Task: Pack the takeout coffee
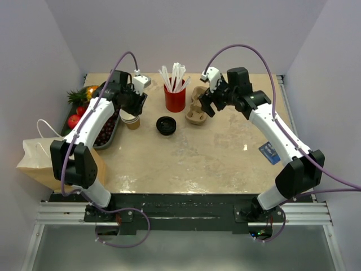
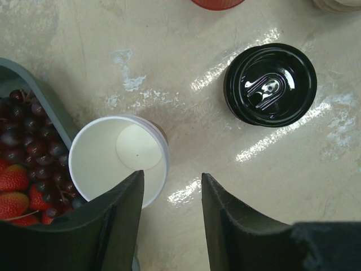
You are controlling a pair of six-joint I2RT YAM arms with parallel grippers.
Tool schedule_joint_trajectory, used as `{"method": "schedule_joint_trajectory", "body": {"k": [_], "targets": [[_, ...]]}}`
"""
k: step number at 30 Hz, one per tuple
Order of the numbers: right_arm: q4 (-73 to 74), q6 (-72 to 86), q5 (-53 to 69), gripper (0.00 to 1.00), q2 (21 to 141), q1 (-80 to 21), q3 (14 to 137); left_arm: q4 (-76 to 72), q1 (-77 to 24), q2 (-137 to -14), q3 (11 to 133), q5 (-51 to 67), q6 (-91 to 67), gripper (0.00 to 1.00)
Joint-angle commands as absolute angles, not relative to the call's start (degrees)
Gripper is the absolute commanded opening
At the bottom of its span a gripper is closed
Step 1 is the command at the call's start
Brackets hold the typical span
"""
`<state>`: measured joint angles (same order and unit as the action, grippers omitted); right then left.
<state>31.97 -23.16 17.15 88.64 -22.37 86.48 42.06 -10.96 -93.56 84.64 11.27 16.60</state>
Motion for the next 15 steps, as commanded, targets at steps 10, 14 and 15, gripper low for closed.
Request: {"method": "schedule_joint_trajectory", "body": {"k": [10,14,15], "targets": [[30.32,-21.27,17.23,0.87,88.07,-22.24,84.99,45.35,-10.99,-100.54,90.09,6.77,16.70,0.41],[30.23,-21.18,17.14,0.86,88.07,-22.24,84.64,45.70,-10.99,-101.69,90.79,6.77,16.88,0.34],[30.32,-21.18,17.05,0.86,88.07,-22.24,84.55,45.62,-10.99,-101.95,90.79,6.77,16.96,0.33]]}}
